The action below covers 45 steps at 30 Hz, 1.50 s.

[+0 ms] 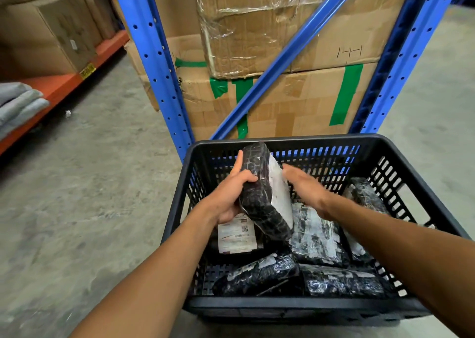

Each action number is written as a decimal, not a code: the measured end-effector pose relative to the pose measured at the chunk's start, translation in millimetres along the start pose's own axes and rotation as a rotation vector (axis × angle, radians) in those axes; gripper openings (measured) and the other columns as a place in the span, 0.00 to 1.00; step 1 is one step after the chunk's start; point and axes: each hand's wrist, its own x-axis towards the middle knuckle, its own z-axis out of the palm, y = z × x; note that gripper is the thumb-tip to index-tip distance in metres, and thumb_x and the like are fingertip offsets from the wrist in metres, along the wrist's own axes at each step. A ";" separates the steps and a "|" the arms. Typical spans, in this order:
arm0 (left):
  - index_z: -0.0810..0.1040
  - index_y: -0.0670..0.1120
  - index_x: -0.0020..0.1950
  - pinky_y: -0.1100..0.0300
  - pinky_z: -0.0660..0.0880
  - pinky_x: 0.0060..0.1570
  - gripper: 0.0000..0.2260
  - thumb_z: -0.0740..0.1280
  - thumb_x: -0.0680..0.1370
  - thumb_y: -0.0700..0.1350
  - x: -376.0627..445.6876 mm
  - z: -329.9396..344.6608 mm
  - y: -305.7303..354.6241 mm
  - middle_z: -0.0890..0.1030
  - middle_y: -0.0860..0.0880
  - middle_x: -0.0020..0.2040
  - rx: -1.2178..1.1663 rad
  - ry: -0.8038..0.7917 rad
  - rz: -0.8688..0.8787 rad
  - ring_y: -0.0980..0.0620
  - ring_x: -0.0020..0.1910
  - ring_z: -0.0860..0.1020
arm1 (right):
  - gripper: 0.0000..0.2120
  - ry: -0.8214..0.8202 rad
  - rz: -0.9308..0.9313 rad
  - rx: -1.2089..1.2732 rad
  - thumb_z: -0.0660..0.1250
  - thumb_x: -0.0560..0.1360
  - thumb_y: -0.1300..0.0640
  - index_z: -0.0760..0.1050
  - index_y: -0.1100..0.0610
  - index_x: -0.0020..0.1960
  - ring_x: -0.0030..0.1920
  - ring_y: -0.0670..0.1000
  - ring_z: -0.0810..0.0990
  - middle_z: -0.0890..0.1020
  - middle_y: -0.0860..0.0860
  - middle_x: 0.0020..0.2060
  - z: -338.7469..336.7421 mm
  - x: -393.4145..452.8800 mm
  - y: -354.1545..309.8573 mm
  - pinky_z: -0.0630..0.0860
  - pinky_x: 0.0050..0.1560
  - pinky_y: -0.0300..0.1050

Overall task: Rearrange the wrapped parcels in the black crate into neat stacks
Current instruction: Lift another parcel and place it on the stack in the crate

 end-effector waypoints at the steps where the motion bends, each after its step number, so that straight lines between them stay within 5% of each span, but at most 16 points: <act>1: 0.52 0.74 0.78 0.49 0.84 0.50 0.38 0.63 0.79 0.42 -2.8 -2.5 0.6 0.82 0.53 0.61 -0.066 -0.013 0.005 0.47 0.55 0.86 | 0.29 -0.033 -0.006 -0.003 0.52 0.79 0.36 0.52 0.41 0.78 0.70 0.51 0.67 0.62 0.49 0.76 5.1 -1.4 3.6 0.63 0.67 0.51; 5: 0.55 0.73 0.78 0.49 0.83 0.46 0.35 0.58 0.80 0.40 -9.6 -9.1 -1.2 0.80 0.52 0.66 -0.245 -0.006 0.043 0.47 0.49 0.87 | 0.33 -0.129 0.114 0.377 0.61 0.77 0.37 0.50 0.35 0.77 0.54 0.56 0.84 0.75 0.49 0.65 19.8 -4.8 -1.5 0.83 0.46 0.53; 9: 0.58 0.67 0.80 0.44 0.82 0.55 0.36 0.52 0.77 0.36 -12.7 -15.8 -1.7 0.76 0.50 0.71 -0.084 0.081 0.109 0.45 0.57 0.83 | 0.34 -0.014 -0.005 0.198 0.68 0.74 0.40 0.57 0.37 0.76 0.46 0.47 0.85 0.75 0.45 0.63 19.7 -3.6 -6.8 0.81 0.37 0.38; 11: 0.61 0.65 0.80 0.43 0.79 0.61 0.35 0.52 0.77 0.37 -16.0 -15.9 -2.9 0.76 0.50 0.72 0.053 0.082 0.084 0.46 0.63 0.80 | 0.33 0.024 -0.097 0.089 0.68 0.75 0.42 0.59 0.38 0.76 0.53 0.43 0.80 0.71 0.44 0.66 18.0 -4.2 -5.2 0.76 0.39 0.29; 14: 0.61 0.67 0.79 0.41 0.72 0.70 0.33 0.59 0.78 0.42 -19.3 -15.1 -9.7 0.72 0.49 0.77 0.252 0.069 0.027 0.45 0.70 0.74 | 0.34 -0.019 -0.180 0.047 0.70 0.75 0.48 0.59 0.39 0.76 0.50 0.42 0.82 0.73 0.46 0.66 16.1 -5.3 -0.9 0.80 0.42 0.36; 17: 0.59 0.66 0.80 0.51 0.78 0.64 0.39 0.66 0.77 0.35 -18.3 -19.3 -22.0 0.70 0.48 0.78 0.307 0.046 0.014 0.49 0.66 0.78 | 0.38 -0.099 -0.159 0.026 0.72 0.74 0.55 0.56 0.40 0.77 0.46 0.45 0.85 0.80 0.45 0.57 18.3 -4.9 4.9 0.82 0.43 0.42; 20: 0.58 0.66 0.81 0.58 0.81 0.54 0.43 0.67 0.76 0.30 -17.4 -25.1 -28.8 0.70 0.47 0.78 0.338 0.046 0.002 0.53 0.61 0.79 | 0.43 -0.192 -0.107 -0.019 0.73 0.74 0.60 0.52 0.41 0.78 0.47 0.45 0.84 0.79 0.41 0.54 20.0 -5.6 7.7 0.80 0.40 0.36; 28: 0.58 0.65 0.81 0.46 0.76 0.68 0.44 0.65 0.74 0.29 -15.1 -35.9 -37.6 0.68 0.45 0.80 0.407 0.136 -0.057 0.44 0.71 0.73 | 0.48 -0.255 -0.029 -0.079 0.72 0.74 0.61 0.44 0.41 0.79 0.53 0.48 0.79 0.72 0.53 0.68 44.0 -0.5 11.5 0.81 0.47 0.41; 33: 0.60 0.63 0.81 0.61 0.80 0.45 0.42 0.62 0.75 0.27 -10.9 -37.7 -41.9 0.72 0.46 0.74 0.447 0.195 -0.083 0.57 0.50 0.77 | 0.47 -0.202 -0.021 -0.134 0.71 0.75 0.58 0.42 0.44 0.79 0.63 0.57 0.76 0.71 0.56 0.70 63.4 3.8 22.6 0.75 0.63 0.58; 37: 0.61 0.60 0.82 0.60 0.80 0.41 0.41 0.60 0.75 0.27 -9.0 -39.8 -50.8 0.78 0.55 0.53 0.470 0.261 -0.169 0.55 0.45 0.78 | 0.46 -0.247 0.033 -0.147 0.70 0.76 0.58 0.39 0.45 0.79 0.59 0.53 0.76 0.70 0.55 0.71 76.7 6.3 31.5 0.76 0.60 0.49; 42: 0.57 0.58 0.83 0.53 0.81 0.49 0.37 0.55 0.77 0.30 -9.9 -42.3 -64.2 0.77 0.45 0.67 0.492 0.286 -0.203 0.45 0.54 0.81 | 0.42 -0.253 0.061 -0.181 0.66 0.78 0.59 0.41 0.46 0.79 0.65 0.57 0.74 0.69 0.56 0.72 89.9 11.9 36.6 0.74 0.65 0.53; 45: 0.59 0.58 0.82 0.51 0.81 0.48 0.37 0.55 0.77 0.30 -6.4 -43.4 -66.5 0.79 0.42 0.66 0.475 0.355 -0.170 0.43 0.53 0.82 | 0.40 -0.232 0.024 -0.178 0.66 0.78 0.59 0.45 0.45 0.79 0.61 0.53 0.75 0.70 0.55 0.70 90.5 17.0 36.5 0.75 0.63 0.49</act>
